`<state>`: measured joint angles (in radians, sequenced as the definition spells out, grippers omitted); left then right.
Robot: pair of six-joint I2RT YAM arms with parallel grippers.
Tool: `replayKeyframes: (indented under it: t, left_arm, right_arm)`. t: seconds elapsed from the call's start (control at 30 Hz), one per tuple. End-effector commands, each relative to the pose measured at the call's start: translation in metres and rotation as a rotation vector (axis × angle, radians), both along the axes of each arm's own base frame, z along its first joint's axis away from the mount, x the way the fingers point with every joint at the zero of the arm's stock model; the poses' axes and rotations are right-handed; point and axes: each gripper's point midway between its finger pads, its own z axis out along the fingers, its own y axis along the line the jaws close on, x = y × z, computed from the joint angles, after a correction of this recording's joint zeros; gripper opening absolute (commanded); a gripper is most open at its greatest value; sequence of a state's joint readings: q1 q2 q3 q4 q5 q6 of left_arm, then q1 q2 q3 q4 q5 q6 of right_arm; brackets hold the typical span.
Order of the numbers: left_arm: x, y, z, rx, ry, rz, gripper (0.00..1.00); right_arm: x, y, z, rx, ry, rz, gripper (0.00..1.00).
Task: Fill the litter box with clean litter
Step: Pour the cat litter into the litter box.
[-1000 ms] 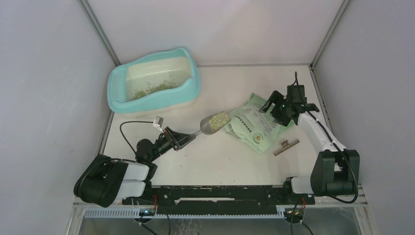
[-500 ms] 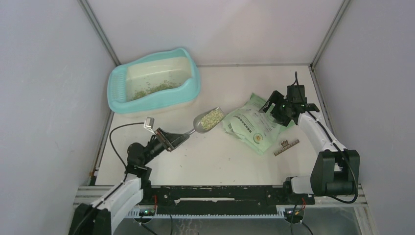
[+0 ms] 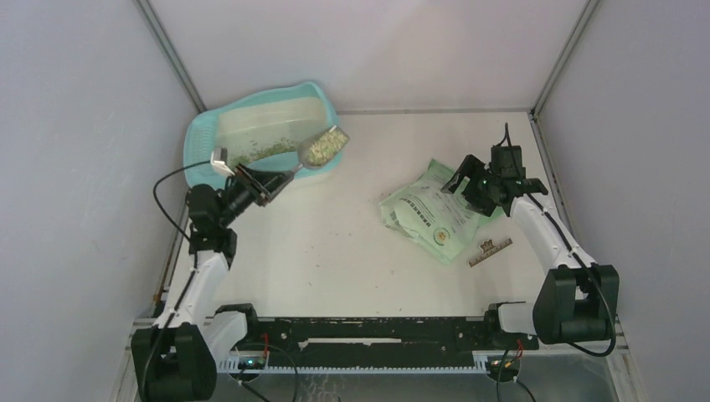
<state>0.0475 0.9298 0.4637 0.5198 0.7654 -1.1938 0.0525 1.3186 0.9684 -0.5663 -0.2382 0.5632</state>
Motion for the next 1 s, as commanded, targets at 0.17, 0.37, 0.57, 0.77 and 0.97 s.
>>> replayKeyframes:
  t: [0.17,0.37,0.57,0.77,0.97]
  left_arm:
    - [0.056,0.039,0.1,0.057,-0.239,0.1,0.17]
    - [0.093,0.068,0.081,0.164,-0.174,0.208,0.16]
    - [0.111,0.101,0.046,0.348,-0.09,0.343,0.16]
    - [0.115,0.14,0.03,0.58,-0.032,0.504,0.15]
    - [0.103,0.187,0.015,0.793,0.111,0.684,0.15]
  right_arm:
    - [-0.005,0.004,0.016,-0.001,-0.06,0.032,0.94]
    - [-0.004,0.008,0.014,0.012,-0.057,0.04,0.94]
    - [-0.002,0.011,0.011,0.022,-0.054,0.05,0.94]
    - [-0.001,0.015,0.011,0.029,-0.053,0.063,0.95]
    - [-0.002,0.019,0.01,0.035,-0.051,0.072,0.95]
